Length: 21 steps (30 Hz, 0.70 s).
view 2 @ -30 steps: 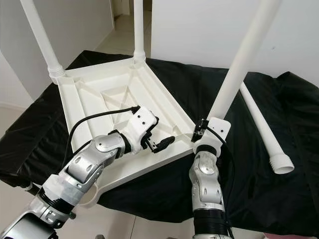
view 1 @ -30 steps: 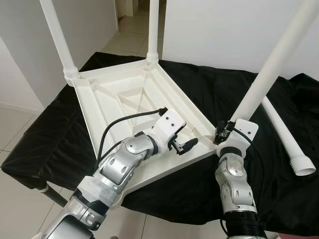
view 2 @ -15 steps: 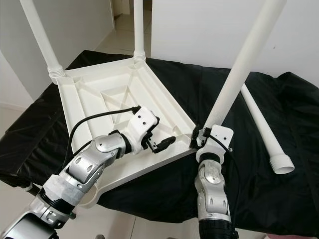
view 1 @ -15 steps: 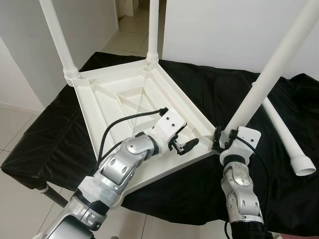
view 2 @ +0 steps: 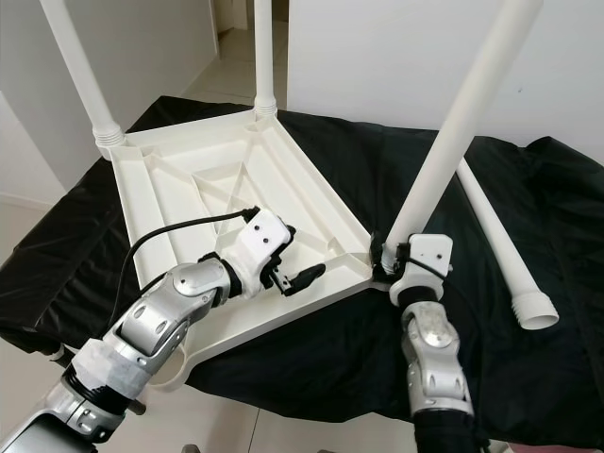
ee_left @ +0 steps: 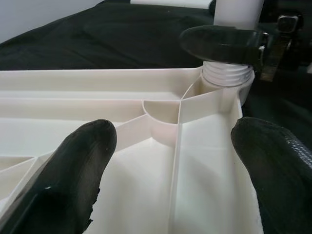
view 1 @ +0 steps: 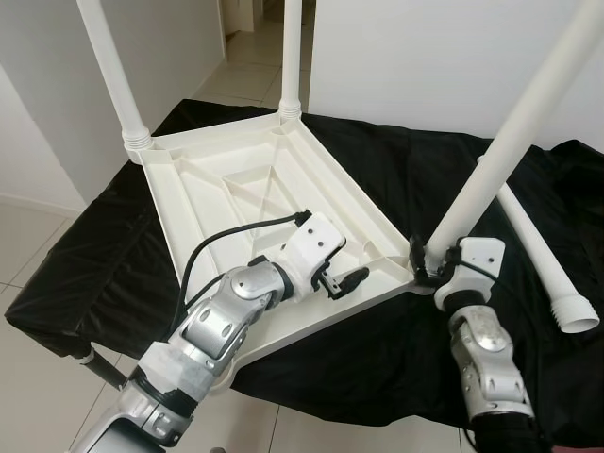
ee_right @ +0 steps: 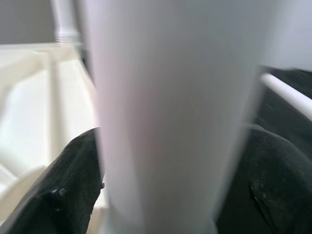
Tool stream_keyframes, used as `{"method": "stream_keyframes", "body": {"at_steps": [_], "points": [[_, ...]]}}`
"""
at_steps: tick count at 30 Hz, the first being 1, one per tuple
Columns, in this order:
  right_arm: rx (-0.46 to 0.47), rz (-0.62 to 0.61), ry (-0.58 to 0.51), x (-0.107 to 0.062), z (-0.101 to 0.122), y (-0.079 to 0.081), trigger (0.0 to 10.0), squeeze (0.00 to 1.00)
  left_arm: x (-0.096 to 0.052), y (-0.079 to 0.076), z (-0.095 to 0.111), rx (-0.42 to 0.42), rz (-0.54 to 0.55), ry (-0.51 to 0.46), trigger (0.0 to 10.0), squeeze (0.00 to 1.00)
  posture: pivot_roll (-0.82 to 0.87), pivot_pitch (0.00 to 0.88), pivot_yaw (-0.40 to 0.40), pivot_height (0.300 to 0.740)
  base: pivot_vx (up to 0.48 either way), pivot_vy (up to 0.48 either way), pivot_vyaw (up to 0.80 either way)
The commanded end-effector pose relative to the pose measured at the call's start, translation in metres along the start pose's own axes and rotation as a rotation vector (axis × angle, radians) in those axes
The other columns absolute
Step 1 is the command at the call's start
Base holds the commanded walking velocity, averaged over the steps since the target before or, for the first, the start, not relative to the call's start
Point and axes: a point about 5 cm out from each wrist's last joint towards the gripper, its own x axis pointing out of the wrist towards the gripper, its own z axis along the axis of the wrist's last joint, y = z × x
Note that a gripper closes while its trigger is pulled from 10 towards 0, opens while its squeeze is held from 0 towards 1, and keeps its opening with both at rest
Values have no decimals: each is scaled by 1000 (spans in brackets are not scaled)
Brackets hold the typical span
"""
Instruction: Building children table
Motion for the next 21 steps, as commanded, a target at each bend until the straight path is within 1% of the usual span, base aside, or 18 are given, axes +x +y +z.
{"method": "stream_keyframes", "body": {"at_steps": [1,2,3,4,5,6,7,9,10,11,13,14,16,17,18,21], "points": [[4,35,20,-1,-5,1,10000,0,-1,-11,-1,10,-144,3,10000,0,-65,0,-14,740,0,0,0],[16,72,20,1,-5,1,10000,0,-3,-14,-1,22,-168,0,10000,0,-59,0,-21,740,0,0,0],[16,72,20,1,-5,1,10000,0,-3,-14,-1,22,-168,0,10000,0,-59,0,-21,740,0,0,0],[13,110,13,3,-4,1,10000,0,-4,-18,-1,24,-190,-6,10000,0,-59,0,-19,740,0,0,0],[13,110,13,3,-4,1,10000,0,-4,-18,-1,24,-190,-6,10000,0,-59,0,-19,740,0,0,0],[14,160,0,6,-2,2,10000,0,-4,-21,-1,20,-210,-10,10000,0,-59,0,-19,740,0,0,0],[14,160,0,6,-2,2,10000,0,-4,-21,-1,20,-210,-10,10000,0,-59,0,-19,740,0,0,0],[31,278,-18,12,2,6,10000,0,-4,-24,0,2,-238,-12,10000,0,-63,0,-14,740,0,0,0],[35,316,-24,15,3,6,10000,0,-4,-25,0,-4,-247,-13,10000,0,-66,0,-11,740,0,0,0],[35,316,-24,15,3,6,10000,0,-4,-25,0,-4,-247,-13,10000,0,-66,0,-11,740,0,0,0],[17,362,-24,21,3,5,10000,0,-4,-26,1,-8,-260,-18,10000,0,-67,0,-12,740,0,0,0],[5,394,-22,25,4,4,7843,0,-4,-27,2,-7,-267,-19,10000,0,-67,0,-12,740,0,0,0],[9,402,-20,26,4,3,7843,0,-4,-27,2,-6,-269,-20,10000,0,-67,0,-12,740,0,0,0],[6,405,-13,26,3,1,2157,0,-4,-28,2,-4,-270,-20,10000,0,-64,0,-19,740,0,0,0],[4,409,-8,27,3,-1,0,0,-4,-28,2,-1,-270,-19,10000,0,-64,0,-19,740,0,0,0],[3,414,19,24,-2,-7,0,0,-4,-28,3,10,-266,-17,10000,0,-55,0,-28,740,0,0,0]]}}
